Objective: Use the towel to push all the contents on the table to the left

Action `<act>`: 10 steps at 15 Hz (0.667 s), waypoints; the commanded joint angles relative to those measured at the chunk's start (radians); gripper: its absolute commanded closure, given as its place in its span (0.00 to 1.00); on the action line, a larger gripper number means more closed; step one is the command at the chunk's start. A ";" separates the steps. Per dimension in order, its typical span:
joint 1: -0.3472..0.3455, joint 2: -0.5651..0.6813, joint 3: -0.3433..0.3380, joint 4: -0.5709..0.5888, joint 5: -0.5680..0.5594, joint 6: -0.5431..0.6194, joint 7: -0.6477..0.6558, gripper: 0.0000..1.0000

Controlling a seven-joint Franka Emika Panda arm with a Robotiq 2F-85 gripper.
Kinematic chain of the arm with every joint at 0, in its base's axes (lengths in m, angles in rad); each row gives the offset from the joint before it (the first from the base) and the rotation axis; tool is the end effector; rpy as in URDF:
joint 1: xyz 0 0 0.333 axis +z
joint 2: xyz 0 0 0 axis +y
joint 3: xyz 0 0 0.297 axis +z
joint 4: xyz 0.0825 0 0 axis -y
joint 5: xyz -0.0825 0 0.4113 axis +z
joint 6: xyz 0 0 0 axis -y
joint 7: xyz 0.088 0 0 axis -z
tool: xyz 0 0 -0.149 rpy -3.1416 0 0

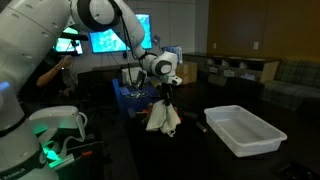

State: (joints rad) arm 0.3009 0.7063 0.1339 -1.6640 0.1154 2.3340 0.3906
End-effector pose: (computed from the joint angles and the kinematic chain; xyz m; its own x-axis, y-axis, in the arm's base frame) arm 0.6208 0.2907 0.1204 0.9930 -0.0600 -0.1020 -0.0739 -0.9877 -0.1379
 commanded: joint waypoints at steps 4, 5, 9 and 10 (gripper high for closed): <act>-0.166 -0.263 -0.060 -0.302 0.015 -0.043 -0.122 0.92; -0.180 -0.278 -0.083 -0.325 0.003 -0.046 -0.119 0.92; -0.227 -0.319 -0.199 -0.396 -0.049 0.035 -0.026 0.92; -0.230 -0.309 -0.224 -0.394 -0.065 0.060 0.002 0.91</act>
State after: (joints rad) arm 0.0764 0.4367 -0.0287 -2.0068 0.0964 2.3227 0.3061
